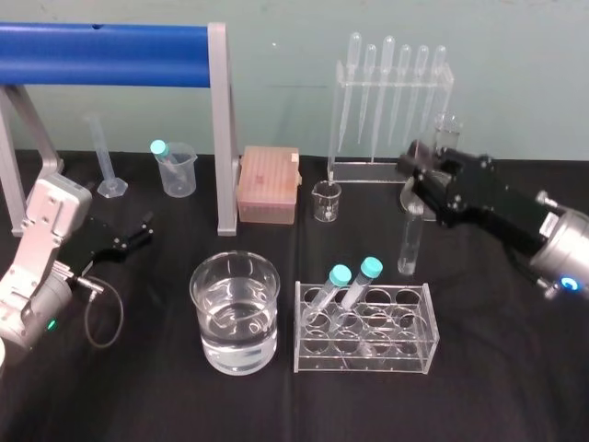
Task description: Hold the test tube with one hand and immerse one end into the beaker, then return it to the test tube rack.
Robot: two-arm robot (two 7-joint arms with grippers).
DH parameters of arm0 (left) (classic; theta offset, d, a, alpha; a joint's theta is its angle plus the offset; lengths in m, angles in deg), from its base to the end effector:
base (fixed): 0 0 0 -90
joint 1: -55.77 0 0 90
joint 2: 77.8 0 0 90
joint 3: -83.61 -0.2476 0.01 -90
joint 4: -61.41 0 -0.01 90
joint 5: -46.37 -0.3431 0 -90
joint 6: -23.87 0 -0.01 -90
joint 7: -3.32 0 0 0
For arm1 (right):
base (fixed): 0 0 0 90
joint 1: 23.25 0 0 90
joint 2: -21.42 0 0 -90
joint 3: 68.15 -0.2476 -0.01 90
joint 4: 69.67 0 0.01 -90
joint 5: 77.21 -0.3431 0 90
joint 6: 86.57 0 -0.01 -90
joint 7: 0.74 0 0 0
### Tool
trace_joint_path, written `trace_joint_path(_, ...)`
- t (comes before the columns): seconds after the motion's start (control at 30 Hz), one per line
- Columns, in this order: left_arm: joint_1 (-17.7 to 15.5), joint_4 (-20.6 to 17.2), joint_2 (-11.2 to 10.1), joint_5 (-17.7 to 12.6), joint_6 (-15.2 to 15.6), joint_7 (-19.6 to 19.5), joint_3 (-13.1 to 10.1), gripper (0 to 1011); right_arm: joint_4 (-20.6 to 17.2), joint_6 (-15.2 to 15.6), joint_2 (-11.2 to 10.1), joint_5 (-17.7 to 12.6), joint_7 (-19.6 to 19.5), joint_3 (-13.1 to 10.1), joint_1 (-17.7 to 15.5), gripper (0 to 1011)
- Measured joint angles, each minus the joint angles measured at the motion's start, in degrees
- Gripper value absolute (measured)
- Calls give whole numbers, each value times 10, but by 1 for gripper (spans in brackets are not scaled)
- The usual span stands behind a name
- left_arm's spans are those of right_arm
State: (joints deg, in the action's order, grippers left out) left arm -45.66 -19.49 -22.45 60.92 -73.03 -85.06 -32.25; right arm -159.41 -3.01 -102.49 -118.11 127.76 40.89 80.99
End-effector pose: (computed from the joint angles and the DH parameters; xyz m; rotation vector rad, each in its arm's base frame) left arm 0.3836 0.0495 -0.2747 0.3046 -0.2850 1.2480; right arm 0.4017 -0.0464 -0.1870 0.1604 -0.0947 -0.6275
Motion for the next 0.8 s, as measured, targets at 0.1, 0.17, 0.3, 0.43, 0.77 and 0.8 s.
trace_joint_path(0.1,0,0,0,0,0,0,0,1000,7,-8,6,-2,6,1,12,226)
trace_joint_path(0.17,0,0,0,0,0,0,0,1000,13,-12,10,-2,10,3,20,225)
trace_joint_path(0.3,0,0,0,0,0,0,0,1000,41,-20,24,2,18,15,45,225)
trace_joint_path(0.43,0,0,0,0,0,0,0,1000,62,-27,34,9,21,22,61,226)
trace_joint_path(0.77,0,0,0,0,0,0,0,1000,94,-34,48,21,16,27,77,225)
trace_joint_path(0.8,0,0,0,0,0,0,0,1000,93,-34,48,21,16,27,77,226)
